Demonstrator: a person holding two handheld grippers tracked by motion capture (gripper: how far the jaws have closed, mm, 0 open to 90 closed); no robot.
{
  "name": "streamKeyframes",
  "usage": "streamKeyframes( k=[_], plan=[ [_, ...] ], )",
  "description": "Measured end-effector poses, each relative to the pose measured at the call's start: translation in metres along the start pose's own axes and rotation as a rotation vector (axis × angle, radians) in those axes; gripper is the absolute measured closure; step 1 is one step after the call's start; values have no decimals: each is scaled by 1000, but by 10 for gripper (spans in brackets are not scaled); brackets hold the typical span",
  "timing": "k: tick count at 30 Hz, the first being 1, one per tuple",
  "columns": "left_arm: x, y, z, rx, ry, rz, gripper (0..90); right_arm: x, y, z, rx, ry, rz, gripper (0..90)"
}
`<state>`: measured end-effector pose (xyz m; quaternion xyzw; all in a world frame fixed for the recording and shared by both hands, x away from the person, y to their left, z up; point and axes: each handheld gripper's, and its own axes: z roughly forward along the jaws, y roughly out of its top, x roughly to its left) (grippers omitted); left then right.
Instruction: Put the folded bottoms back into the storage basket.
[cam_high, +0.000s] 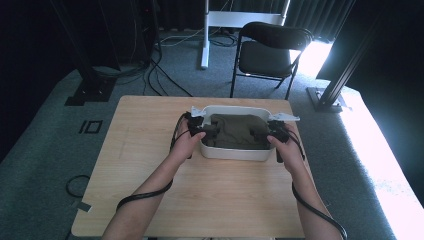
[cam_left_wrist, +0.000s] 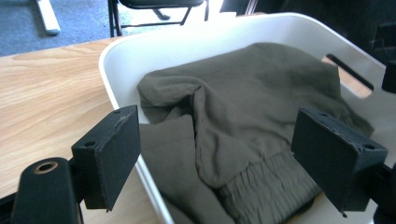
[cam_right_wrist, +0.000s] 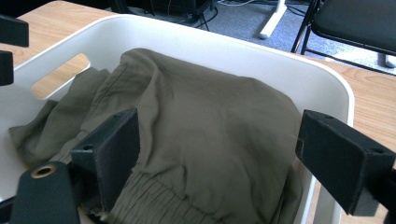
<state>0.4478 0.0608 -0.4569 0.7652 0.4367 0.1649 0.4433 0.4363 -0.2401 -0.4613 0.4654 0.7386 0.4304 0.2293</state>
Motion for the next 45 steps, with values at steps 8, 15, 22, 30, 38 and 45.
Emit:
streamKeyframes(
  k=[8,15,22,30,38,45],
  plan=[
    [-8,-9,-17,12,-22,39,176,2,-11,-12,-4,-8,-6,137],
    [-12,-16,-29,2,-29,54,176,4,-19,-27,-19,-6,-15,137],
    [-11,-25,-42,-1,-35,65,176,6,-31,-39,7,-7,-20,137],
    [-2,-41,-53,11,-19,48,176,7,-45,-52,-6,-19,-6,128],
    [6,-62,-61,47,2,55,176,7,-66,-60,-5,-9,-9,125],
    [17,-89,-70,64,38,47,176,6,-86,-60,8,-3,11,135]
  ],
)
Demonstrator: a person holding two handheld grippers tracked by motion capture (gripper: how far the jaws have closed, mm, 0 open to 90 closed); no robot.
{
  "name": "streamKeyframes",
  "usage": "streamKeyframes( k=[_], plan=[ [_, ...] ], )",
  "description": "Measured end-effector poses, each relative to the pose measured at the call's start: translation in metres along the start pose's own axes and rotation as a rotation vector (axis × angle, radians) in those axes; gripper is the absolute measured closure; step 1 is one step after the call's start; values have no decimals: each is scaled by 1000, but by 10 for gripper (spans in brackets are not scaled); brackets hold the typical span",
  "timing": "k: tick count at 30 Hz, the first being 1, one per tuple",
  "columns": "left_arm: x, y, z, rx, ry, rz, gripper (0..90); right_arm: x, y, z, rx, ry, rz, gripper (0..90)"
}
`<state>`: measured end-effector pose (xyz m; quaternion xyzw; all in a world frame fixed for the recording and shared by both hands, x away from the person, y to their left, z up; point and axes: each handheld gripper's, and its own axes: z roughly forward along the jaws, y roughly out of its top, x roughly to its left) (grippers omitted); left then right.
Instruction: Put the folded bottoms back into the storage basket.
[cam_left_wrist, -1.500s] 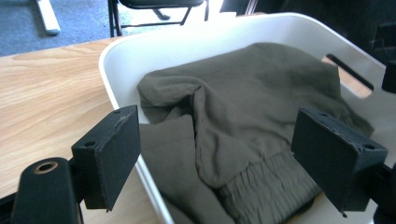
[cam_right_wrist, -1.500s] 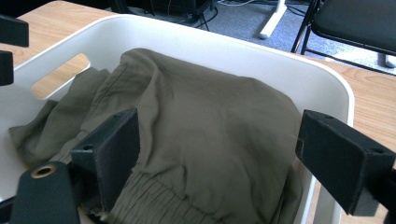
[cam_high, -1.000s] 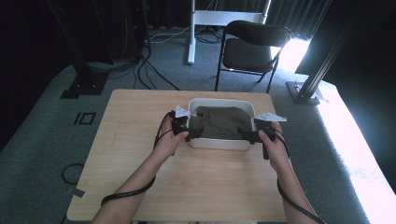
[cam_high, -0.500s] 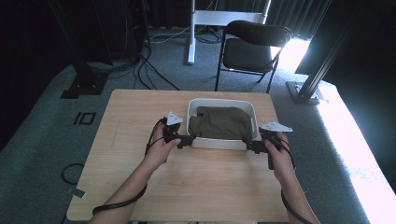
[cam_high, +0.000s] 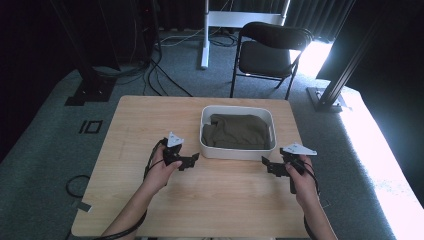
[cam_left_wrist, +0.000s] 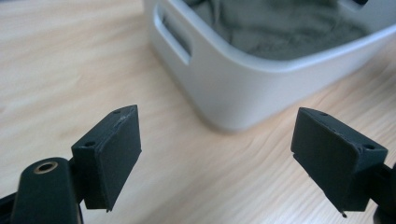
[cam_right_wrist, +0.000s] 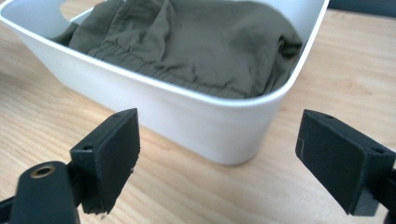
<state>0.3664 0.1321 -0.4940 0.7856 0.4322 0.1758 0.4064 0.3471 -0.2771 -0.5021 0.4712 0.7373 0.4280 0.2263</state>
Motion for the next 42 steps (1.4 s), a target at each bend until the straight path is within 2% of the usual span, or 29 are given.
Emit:
streamKeyframes(
  k=[3,7,10,12,17,20,23,25,28,34,36,37,38,39,42],
  plan=[
    [3,-12,-2,18,7,-10,175,0,-7,1,10,-20,-1,133],
    [4,-19,-5,28,6,-13,175,0,-15,1,16,-31,9,124],
    [5,-24,-7,32,22,-6,176,0,-24,1,23,-36,22,124],
    [6,-28,-8,32,20,-18,175,1,-29,1,35,-39,19,124],
    [7,-39,-10,50,35,-17,175,1,-40,2,47,-74,21,124],
    [9,-45,-12,56,31,-39,175,0,-47,2,49,-97,45,124],
    [10,-50,-14,70,57,-24,176,-2,-54,1,66,-110,50,123],
    [11,-54,-15,68,60,-41,176,-3,-58,-1,75,-128,47,123],
    [12,-59,-16,80,78,-42,176,-6,-63,-4,88,-140,54,122],
    [13,-70,-18,94,128,-51,176,-13,-73,-10,112,-211,69,122],
    [14,-72,-18,102,136,-40,176,-14,-75,-10,126,-226,65,122],
    [15,-75,-19,107,149,-47,176,-16,-76,-12,130,-237,70,122],
    [17,-77,-19,112,159,-66,176,-18,-77,-14,126,-244,95,122],
    [18,-79,-19,115,171,-81,176,-19,-79,-15,164,-262,96,111],
    [20,-83,-20,123,187,-96,176,-20,-80,-16,173,-264,117,111]
  ],
)
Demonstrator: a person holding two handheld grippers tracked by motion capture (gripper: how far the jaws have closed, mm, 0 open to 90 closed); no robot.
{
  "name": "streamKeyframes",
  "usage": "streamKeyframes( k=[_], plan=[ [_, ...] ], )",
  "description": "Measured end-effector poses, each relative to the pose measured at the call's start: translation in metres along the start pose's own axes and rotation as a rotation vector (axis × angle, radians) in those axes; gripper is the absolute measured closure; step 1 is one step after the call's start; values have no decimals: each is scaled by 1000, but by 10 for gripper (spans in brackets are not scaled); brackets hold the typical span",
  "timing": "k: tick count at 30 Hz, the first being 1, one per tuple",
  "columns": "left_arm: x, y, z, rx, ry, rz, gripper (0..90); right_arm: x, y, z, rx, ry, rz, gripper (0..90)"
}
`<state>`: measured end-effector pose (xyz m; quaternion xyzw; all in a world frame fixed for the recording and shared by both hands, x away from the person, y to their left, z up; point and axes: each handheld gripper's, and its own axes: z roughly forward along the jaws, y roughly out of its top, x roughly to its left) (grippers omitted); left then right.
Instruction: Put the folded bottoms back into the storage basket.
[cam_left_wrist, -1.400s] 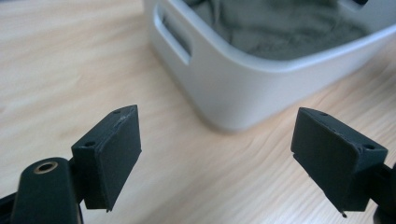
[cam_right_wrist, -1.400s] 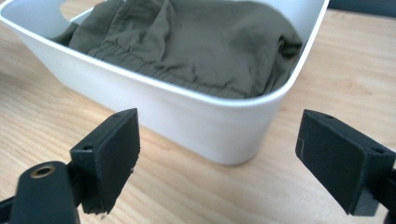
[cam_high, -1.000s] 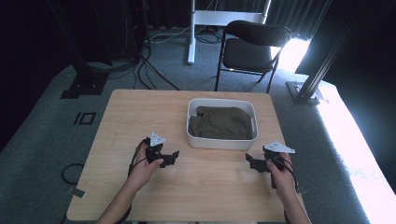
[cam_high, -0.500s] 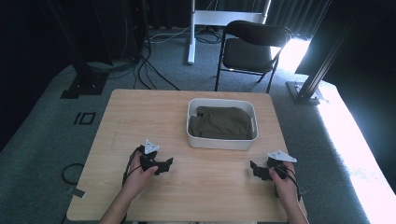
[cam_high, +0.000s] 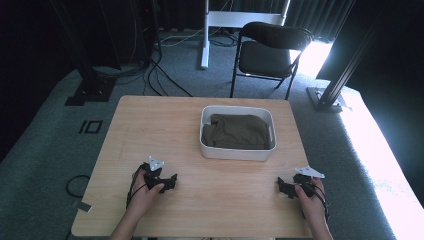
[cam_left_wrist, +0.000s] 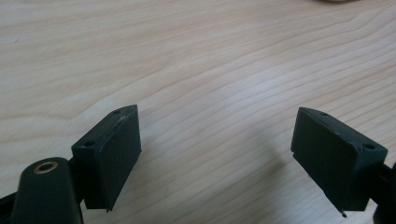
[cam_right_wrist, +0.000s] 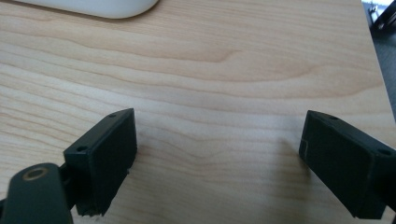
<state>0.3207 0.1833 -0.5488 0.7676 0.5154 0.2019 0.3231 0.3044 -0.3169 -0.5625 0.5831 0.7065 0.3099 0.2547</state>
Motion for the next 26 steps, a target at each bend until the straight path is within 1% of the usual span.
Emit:
streamKeyframes(
  k=[1,2,3,4,5,6,7,8,9,13,14,19,23,25,26],
  plan=[
    [1,-1,0,3,5,-12,176,-1,0,0,5,7,15,112],
    [3,-3,0,-6,26,-20,176,-2,-1,0,5,7,16,112],
    [3,-3,0,-6,26,-20,176,-2,-1,0,5,7,16,112],
    [5,-5,0,-10,56,-17,176,-2,-1,0,5,7,16,112],
    [5,-5,0,-10,56,-17,176,-2,-1,0,5,7,16,112],
    [6,-8,0,-21,79,-19,170,-2,-1,0,5,7,16,111],
    [6,-8,0,-21,79,-19,170,-2,-1,0,5,7,16,111],
    [6,-8,0,-22,100,-37,170,-2,-1,0,5,6,17,111],
    [6,-8,0,-22,100,-37,170,-2,-1,0,5,6,17,111],
    [4,-9,0,-21,154,-92,153,-1,-1,0,5,5,18,111],
    [2,-9,-1,-19,183,-121,140,-1,-1,0,4,5,18,111],
    [1,-9,0,-14,187,-128,109,-1,-1,0,4,6,17,111],
    [1,-8,1,-6,176,-118,82,-1,-1,0,4,9,15,111],
    [1,-8,2,1,169,-113,38,-1,-1,0,4,10,15,108],
    [0,-8,2,6,165,-110,38,-1,-1,0,4,10,15,108]
  ],
)
